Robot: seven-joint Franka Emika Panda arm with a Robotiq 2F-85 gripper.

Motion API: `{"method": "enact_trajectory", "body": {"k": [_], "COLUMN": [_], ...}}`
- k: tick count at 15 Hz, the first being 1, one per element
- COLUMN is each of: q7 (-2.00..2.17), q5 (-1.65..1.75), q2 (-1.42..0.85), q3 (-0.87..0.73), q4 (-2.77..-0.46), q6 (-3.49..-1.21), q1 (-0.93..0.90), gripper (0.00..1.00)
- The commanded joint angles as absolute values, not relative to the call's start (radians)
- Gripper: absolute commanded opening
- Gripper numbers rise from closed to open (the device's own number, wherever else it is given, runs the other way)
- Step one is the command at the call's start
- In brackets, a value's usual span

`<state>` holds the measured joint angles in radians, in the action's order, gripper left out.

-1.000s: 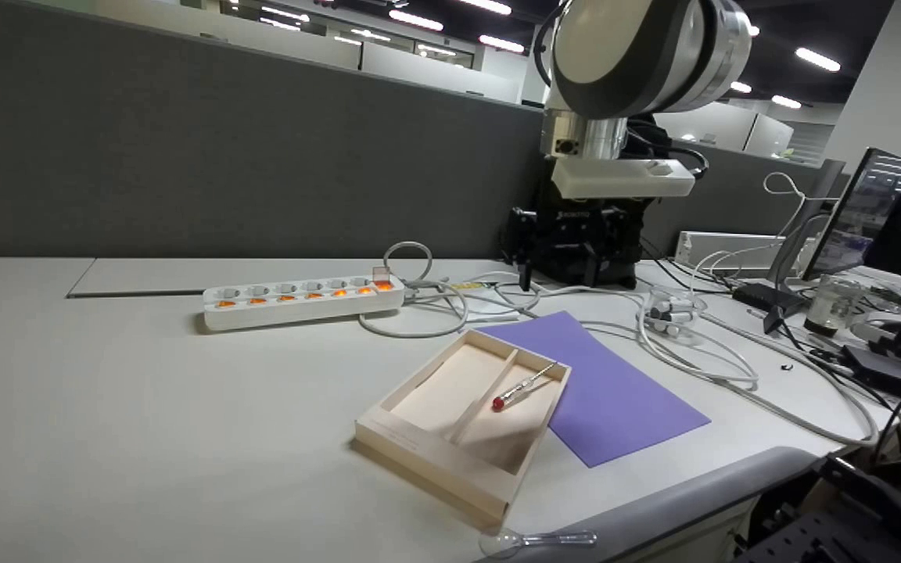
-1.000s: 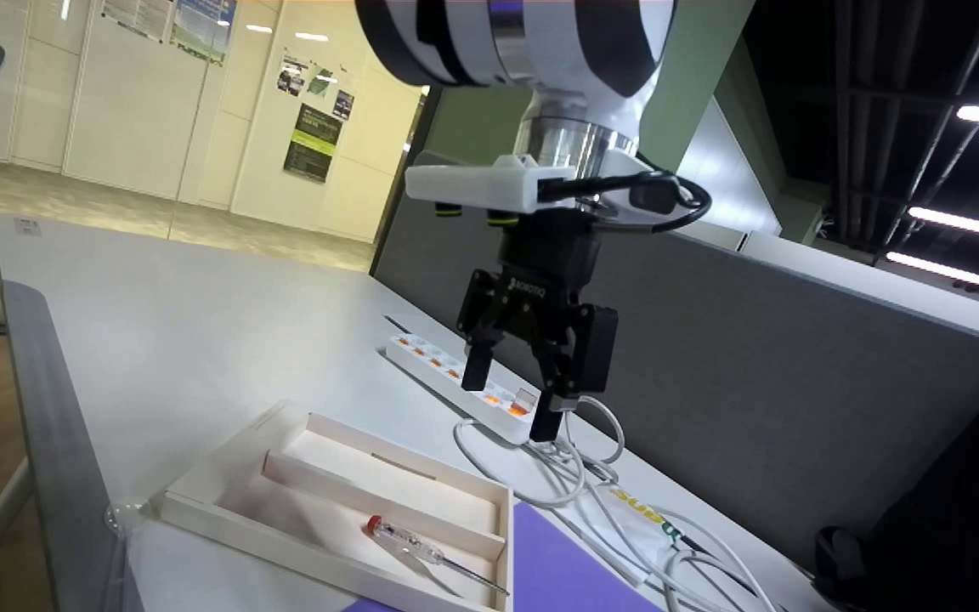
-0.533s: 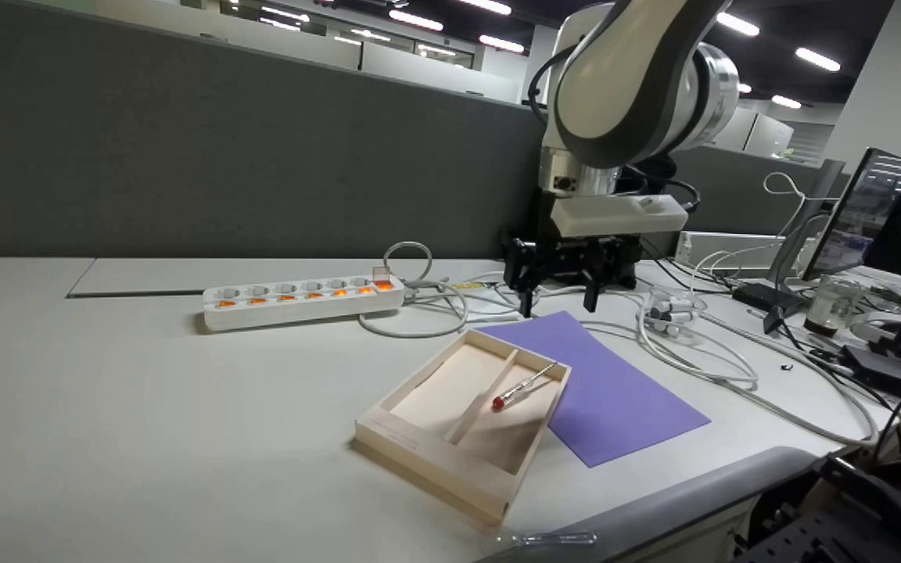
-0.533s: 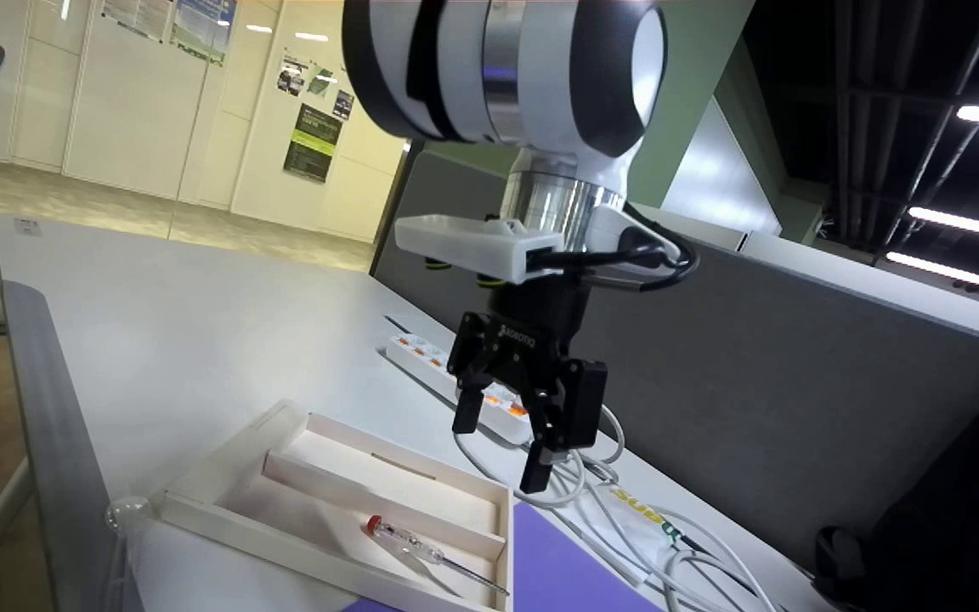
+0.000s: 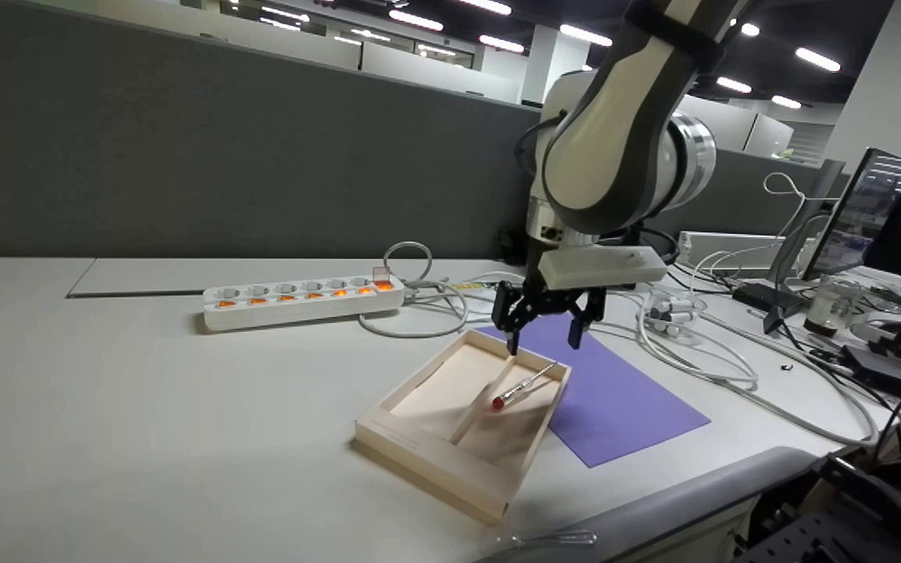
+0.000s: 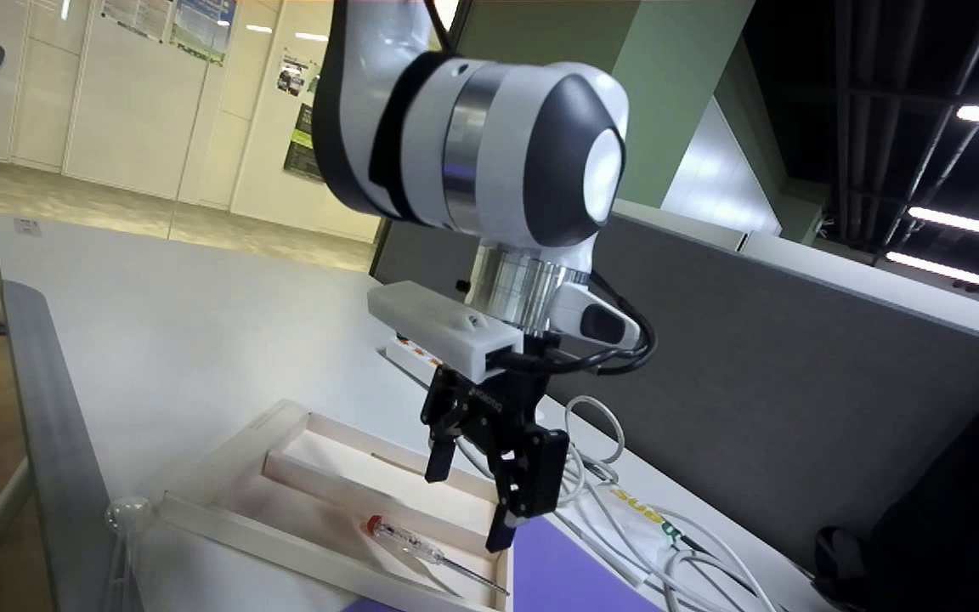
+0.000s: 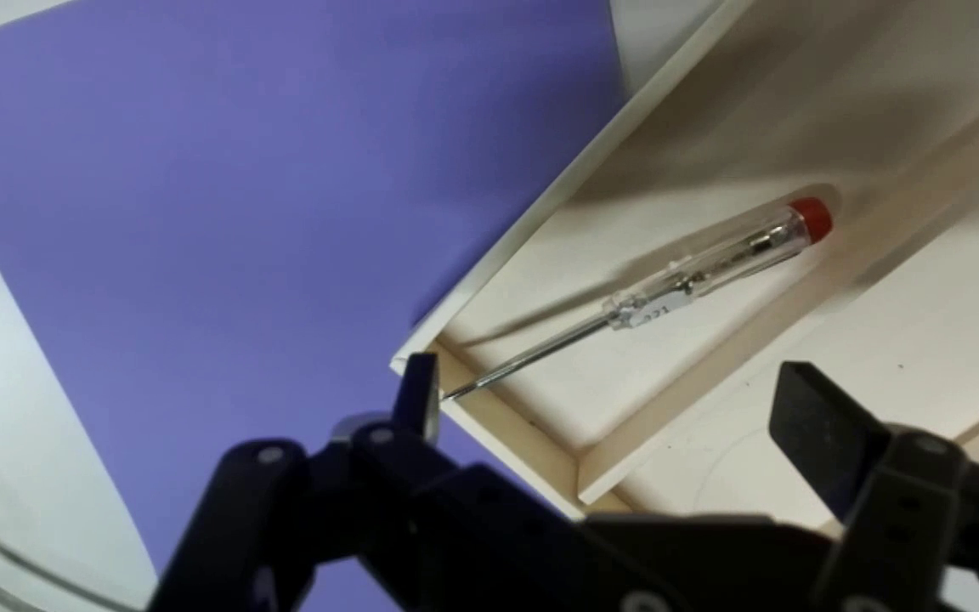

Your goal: Put the screwdriver on the tray onto the table

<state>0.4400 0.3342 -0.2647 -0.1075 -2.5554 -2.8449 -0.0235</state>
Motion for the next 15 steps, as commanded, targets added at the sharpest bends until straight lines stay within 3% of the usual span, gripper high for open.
{"method": "enact_trajectory", "body": {"k": [1,15], "q7": [0.400,0.210], "q5": [0.309,0.129], "q2": [-0.324,-0.386], "q3": [-0.151,-0.149], "q4": [-2.528,-2.519], "q6": [-2.897,-2.936], "q1": [-0.073,-0.077], "gripper": [1.00,1.00]}}
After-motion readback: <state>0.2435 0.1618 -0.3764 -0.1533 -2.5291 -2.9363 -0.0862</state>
